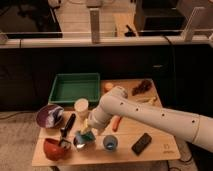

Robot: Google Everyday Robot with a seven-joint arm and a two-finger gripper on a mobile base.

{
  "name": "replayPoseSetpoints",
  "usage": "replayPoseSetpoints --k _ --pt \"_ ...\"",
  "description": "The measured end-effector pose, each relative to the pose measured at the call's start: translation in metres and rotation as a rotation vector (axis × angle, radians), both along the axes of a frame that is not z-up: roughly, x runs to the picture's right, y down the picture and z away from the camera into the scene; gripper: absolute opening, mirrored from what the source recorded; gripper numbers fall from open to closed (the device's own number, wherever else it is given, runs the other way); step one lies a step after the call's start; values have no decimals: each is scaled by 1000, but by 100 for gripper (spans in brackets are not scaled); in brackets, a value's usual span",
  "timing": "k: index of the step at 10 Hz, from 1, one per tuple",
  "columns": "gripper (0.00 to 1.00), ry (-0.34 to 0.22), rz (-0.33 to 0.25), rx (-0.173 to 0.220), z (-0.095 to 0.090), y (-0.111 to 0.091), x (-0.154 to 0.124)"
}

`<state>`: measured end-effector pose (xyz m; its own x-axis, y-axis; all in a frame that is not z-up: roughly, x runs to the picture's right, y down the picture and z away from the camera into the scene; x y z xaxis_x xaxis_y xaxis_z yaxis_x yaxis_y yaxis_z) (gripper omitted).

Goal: Place sponge in metal cup

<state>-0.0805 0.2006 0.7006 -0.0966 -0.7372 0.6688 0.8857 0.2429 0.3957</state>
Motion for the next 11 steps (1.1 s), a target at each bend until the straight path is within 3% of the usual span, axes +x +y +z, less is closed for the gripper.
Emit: replayPoseSetpoints --k 3,7,11 --pt "80 24 0 5 0 1 0" --pt "80 66 -2 55 -8 -4 0" --pt "80 68 -1 56 -9 -5 1"
